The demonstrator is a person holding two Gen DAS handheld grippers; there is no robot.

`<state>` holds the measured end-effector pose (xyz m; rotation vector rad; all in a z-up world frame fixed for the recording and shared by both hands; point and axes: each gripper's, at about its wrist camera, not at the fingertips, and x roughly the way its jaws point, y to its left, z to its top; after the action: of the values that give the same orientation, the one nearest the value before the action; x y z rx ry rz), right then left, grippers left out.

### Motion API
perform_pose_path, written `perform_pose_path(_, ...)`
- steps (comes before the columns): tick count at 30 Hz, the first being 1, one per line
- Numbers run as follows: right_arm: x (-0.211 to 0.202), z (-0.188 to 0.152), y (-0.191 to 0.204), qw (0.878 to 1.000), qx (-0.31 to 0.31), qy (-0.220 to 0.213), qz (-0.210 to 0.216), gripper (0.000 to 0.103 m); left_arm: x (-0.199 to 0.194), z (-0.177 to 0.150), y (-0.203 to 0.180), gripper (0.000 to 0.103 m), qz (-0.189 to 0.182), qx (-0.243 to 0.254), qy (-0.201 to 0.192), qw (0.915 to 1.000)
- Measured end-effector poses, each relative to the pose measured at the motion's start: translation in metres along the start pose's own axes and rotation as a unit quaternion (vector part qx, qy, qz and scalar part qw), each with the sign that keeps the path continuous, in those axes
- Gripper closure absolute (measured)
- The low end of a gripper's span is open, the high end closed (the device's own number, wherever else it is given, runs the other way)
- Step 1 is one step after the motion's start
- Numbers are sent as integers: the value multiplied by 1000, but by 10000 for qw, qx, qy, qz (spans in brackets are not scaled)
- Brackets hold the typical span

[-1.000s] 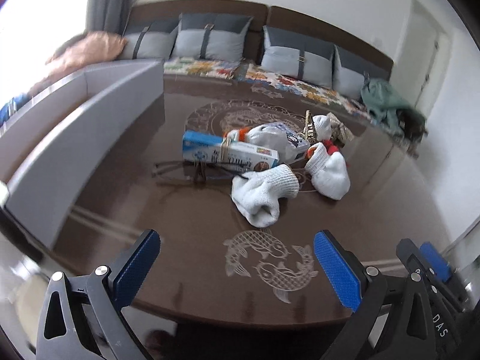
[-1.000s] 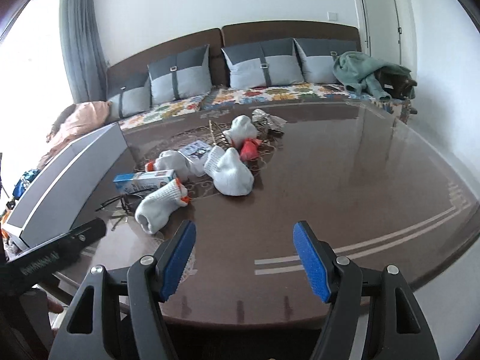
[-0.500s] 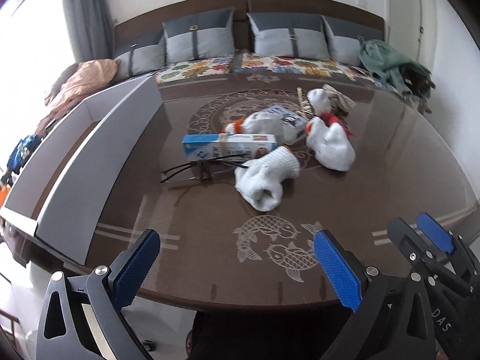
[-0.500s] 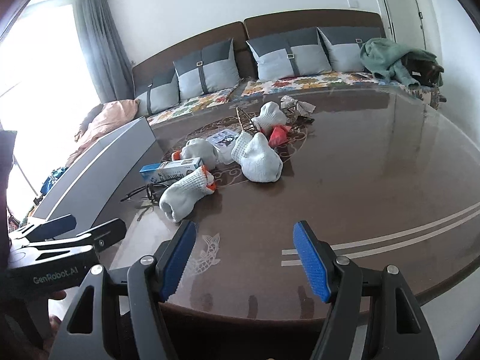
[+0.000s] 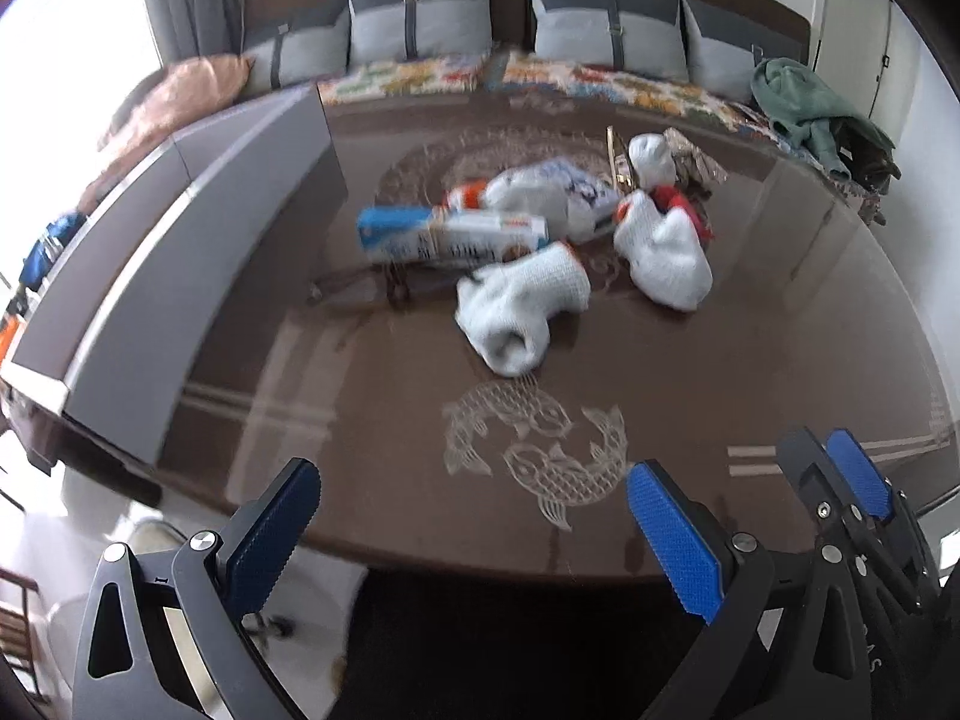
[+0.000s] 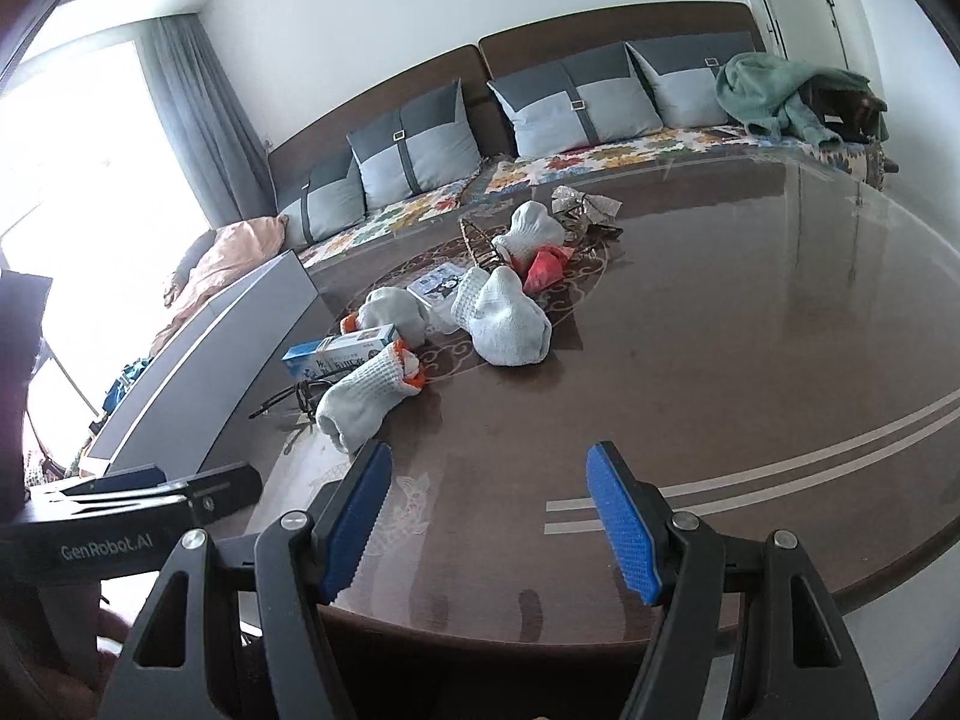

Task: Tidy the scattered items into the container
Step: 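Move the left tool toward the white glove beside the eyeglasses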

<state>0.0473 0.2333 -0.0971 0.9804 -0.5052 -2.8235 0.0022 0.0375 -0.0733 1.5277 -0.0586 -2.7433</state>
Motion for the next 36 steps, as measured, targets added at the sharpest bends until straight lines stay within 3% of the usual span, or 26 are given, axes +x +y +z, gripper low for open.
perform_pose_path(9,3,-3,2,10000,61,-19,-27,34,-11,-11,10,0,-106,29,-74,9999)
perform_pose_path(13,9,-4,14,9999,-38,27,-92,34,-8,-11,27,0,-241,-178,-53,9995)
perform_pose_path(21,18,-7,35,9983,-381,155,-420,34,17,-18,58,0,-406,-497,-78,9979)
perform_pose_path(36,33,-3,53,9907,-638,306,-1162,34,50,0,65,0,-601,-431,-563,9957)
